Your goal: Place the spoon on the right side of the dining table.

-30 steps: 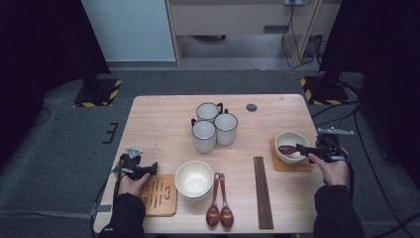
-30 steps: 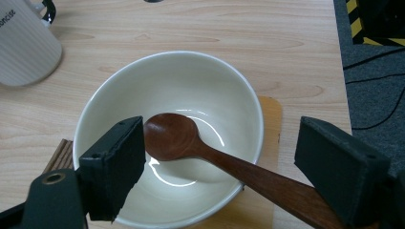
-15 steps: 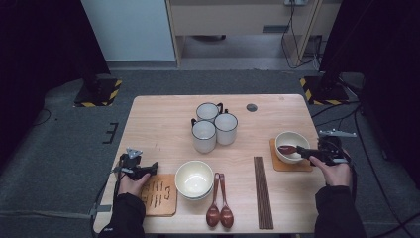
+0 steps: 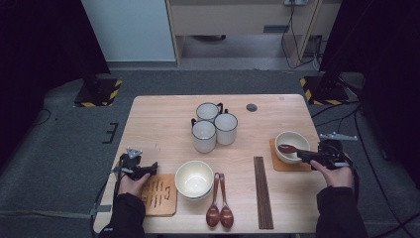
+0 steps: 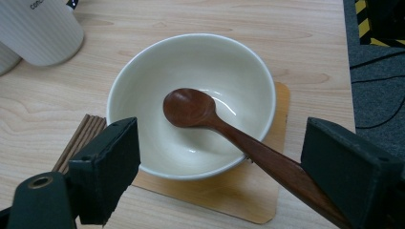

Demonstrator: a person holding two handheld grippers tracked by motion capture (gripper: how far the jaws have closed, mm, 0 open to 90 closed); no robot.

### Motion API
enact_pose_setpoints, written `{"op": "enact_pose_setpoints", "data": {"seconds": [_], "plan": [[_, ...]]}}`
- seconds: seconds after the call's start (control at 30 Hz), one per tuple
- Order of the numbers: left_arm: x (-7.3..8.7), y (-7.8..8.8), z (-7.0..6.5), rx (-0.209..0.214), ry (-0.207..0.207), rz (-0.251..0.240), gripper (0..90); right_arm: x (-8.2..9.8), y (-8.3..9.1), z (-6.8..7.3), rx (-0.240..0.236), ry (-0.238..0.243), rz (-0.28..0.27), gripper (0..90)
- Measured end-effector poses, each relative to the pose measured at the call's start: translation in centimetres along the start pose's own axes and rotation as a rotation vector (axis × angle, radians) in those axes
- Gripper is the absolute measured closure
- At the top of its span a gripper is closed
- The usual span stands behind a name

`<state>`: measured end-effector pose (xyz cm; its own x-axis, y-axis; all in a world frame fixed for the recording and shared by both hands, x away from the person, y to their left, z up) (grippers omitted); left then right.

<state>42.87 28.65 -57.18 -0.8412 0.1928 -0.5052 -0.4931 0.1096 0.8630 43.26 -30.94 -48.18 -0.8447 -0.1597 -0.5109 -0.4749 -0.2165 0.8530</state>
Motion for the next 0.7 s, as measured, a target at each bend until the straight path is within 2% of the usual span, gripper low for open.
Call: {"op": "enact_pose_setpoints", "data": {"seconds": [0.7], "plan": [[0.0,0.0,0.0,0.001,-0.001,0.0,5.5,1.1,0.2,1.7,-0.019,0.04,0.035,13.5]]}}
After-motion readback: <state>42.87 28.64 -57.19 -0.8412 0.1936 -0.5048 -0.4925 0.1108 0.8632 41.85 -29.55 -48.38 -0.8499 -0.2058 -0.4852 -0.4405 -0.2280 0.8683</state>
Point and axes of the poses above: each handheld gripper's, and its own axes: y roughly backward along the jaws, x roughly out of its underside, z roughly to its left, the point moved 5 cm from there along -y, roughly forward along the jaws, and after that the axes turned 15 degrees about z, right-handed, at the moved point
